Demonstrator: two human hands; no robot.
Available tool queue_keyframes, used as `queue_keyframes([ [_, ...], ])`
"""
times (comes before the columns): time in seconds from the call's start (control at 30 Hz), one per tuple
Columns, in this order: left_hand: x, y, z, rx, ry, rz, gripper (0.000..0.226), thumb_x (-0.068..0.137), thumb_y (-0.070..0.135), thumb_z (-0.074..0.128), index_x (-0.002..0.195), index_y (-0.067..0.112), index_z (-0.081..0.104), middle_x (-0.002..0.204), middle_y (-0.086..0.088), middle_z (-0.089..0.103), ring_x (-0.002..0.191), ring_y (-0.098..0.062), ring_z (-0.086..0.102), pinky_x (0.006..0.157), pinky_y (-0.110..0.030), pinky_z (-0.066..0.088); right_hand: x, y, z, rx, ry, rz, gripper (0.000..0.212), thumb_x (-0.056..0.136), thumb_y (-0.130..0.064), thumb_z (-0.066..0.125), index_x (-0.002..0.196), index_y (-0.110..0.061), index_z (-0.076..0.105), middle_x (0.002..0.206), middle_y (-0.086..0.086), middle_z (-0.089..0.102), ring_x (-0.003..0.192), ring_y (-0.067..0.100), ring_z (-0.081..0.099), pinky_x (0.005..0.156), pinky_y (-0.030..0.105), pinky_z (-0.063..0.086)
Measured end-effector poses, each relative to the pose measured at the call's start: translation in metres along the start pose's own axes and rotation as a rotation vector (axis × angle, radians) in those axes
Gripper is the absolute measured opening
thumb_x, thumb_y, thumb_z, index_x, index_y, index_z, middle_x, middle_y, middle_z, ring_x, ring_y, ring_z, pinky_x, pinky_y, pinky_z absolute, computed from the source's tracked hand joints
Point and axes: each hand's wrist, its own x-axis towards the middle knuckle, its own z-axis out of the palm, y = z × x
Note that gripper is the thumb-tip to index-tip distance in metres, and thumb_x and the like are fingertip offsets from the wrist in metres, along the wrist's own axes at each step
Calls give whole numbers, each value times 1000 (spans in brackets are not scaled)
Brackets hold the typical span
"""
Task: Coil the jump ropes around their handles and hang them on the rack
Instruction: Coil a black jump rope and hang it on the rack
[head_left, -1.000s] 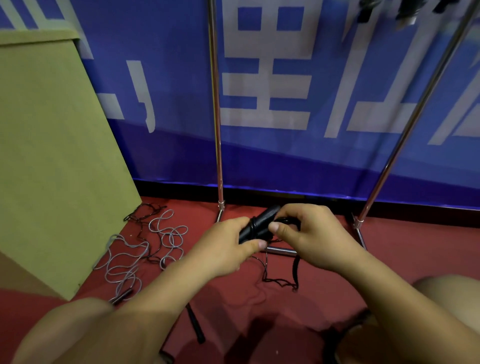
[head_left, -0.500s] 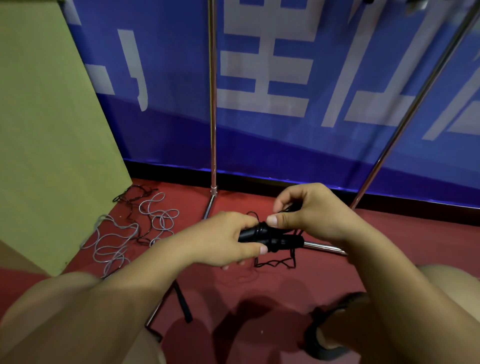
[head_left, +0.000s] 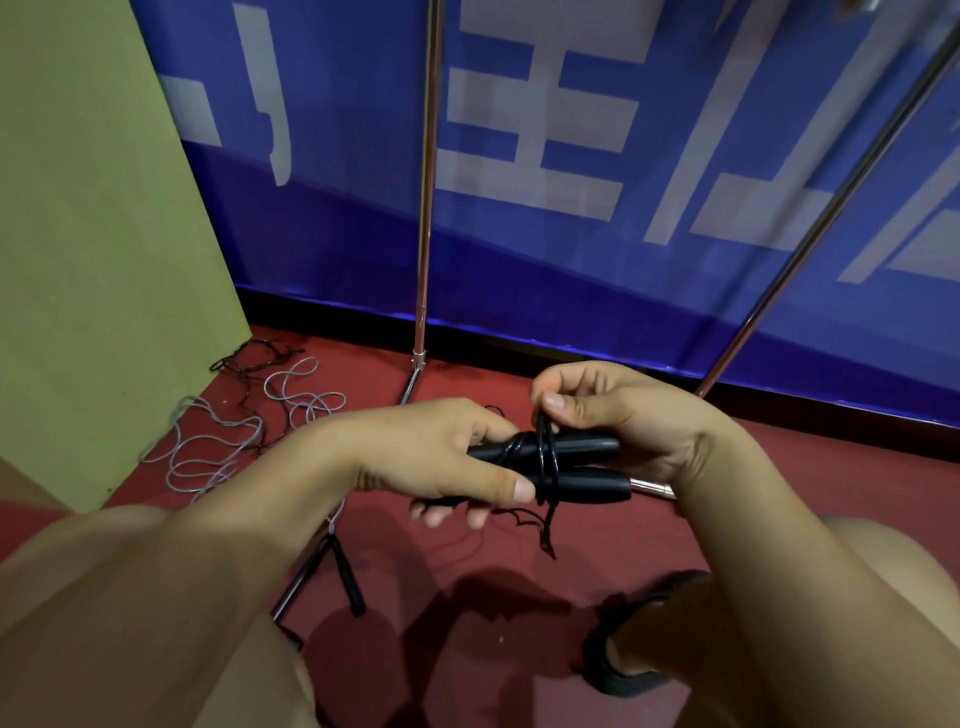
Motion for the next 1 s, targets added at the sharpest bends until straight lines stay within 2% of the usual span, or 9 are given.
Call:
queue_keyframes([
  [0.13,-2,0,0,-24,8,-3,15,95,33,65,90,19,61,64,-1,63,43,-14,48,44,-24,40,5,1,1,1,46,-8,8,84,-7,60,78,-7,64,61,2,63,50,9,59,49,19,49],
  [0.3,1,-4,8,12,83,1,29,93,47,65,73,27,56,59,2,60,45,-17,47,50,-27,37,10,7,-2,-48,103,-4,8,79,-14,68,71,-14,72,61,0,62,52,10,57,52,20,48],
  [0.4,2,-6,7,5,90,9,32,91,50,66,68,30,57,59,1,60,45,-18,48,50,-27,37,10,6,-1,-28,99,12,7,81,-10,68,74,-12,66,59,1,61,49,10,56,49,20,48],
  [0.5,0,-5,5,-40,60,66,30,89,48,68,68,30,57,59,-1,59,43,-18,46,48,-26,35,8,3,-2,49,71,10,7,85,-6,64,81,-9,58,60,2,63,49,10,59,48,21,50],
  [0.6,-1,-2,3,-151,86,159,20,89,38,65,73,28,59,60,-2,57,39,-14,42,41,-21,31,8,2,-1,36,80,-28,10,84,-6,62,78,-12,56,62,0,61,51,10,56,49,20,48],
  [0.7,0,0,1,-262,162,226,17,90,31,59,74,29,65,61,-4,55,38,-11,41,41,-23,28,13,3,2,-108,146,-88,10,82,-4,53,77,-9,59,64,5,53,52,10,47,47,19,39],
  [0.77,3,0,1,-353,237,248,19,89,28,57,73,31,68,62,-6,55,37,-11,39,40,-22,26,18,8,2,-182,173,-137,13,88,-2,53,91,1,65,71,8,55,58,10,48,49,20,39],
  [0.9,6,0,-7,-504,476,229,9,91,22,57,87,14,60,62,-5,56,37,-12,38,42,-21,24,25,19,3,-162,272,-160,11,95,-5,58,91,-12,65,74,2,65,71,19,55,64,25,48],
  [1.0,8,-1,-14,-542,619,182,13,98,13,51,91,11,62,61,-4,57,37,-12,39,41,-20,25,25,21,8,-279,336,-144,7,93,-10,64,97,-15,63,68,1,64,60,13,54,55,24,42],
])
